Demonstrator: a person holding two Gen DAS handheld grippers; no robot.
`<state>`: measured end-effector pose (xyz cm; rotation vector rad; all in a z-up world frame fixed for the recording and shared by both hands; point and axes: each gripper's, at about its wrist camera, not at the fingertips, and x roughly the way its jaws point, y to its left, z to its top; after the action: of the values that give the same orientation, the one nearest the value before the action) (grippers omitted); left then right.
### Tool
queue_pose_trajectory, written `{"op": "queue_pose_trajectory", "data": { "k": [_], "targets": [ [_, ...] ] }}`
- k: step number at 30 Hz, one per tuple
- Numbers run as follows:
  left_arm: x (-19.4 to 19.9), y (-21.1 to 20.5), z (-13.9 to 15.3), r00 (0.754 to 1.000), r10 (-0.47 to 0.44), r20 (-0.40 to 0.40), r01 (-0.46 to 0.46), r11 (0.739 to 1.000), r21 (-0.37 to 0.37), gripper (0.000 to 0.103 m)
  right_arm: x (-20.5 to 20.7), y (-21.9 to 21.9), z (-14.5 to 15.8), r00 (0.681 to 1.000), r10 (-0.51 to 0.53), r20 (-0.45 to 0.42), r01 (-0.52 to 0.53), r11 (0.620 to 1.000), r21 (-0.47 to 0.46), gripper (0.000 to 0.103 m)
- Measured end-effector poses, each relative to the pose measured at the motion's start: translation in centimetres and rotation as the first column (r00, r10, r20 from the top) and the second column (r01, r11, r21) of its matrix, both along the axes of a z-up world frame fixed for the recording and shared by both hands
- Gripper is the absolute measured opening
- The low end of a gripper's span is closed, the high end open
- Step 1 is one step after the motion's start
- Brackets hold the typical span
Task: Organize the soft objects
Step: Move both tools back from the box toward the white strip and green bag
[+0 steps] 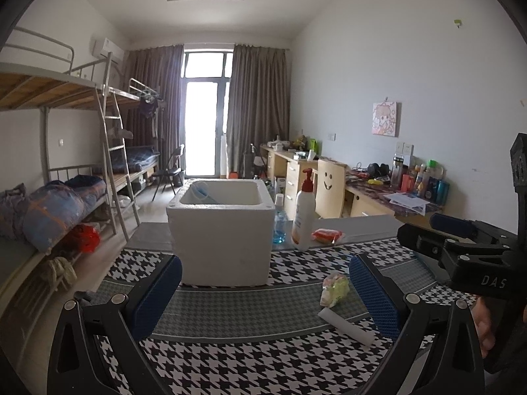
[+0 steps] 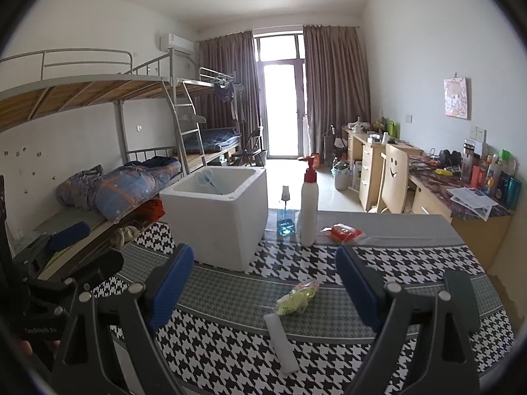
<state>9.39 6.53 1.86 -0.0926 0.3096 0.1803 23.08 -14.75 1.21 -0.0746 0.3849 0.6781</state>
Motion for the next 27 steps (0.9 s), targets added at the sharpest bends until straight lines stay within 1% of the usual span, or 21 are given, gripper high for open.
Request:
{"op": "queue_pose_trajectory", "data": {
  "k": [6,15,27],
  "targets": [
    [0.4,-0.3,-0.8,1.000,-0.020,-0.017,0.020,1.000,-0.016,0.102,-0.1,-0.5,-0.5,1.000,-0.017,-0.006,0.017,1.000,-0.002,0.091],
    [0.6,-1.4,-1.5,0.999,-0.036,-0.023,0.036,0.999,-0.006,0.102,0.4,-1.4,-1.4,0.999,-0.038,-0.025,0.038,0.999,-0.003,0.091],
    [2.0,-2.3,-2.7,0.996,-0.060,-0.064,0.058,0.998,-0.024,0.102,1.0,-2.3,-2.3,0.998,-0.047,-0.050,0.047,0.999,-0.003,0.091]
  ]
}}
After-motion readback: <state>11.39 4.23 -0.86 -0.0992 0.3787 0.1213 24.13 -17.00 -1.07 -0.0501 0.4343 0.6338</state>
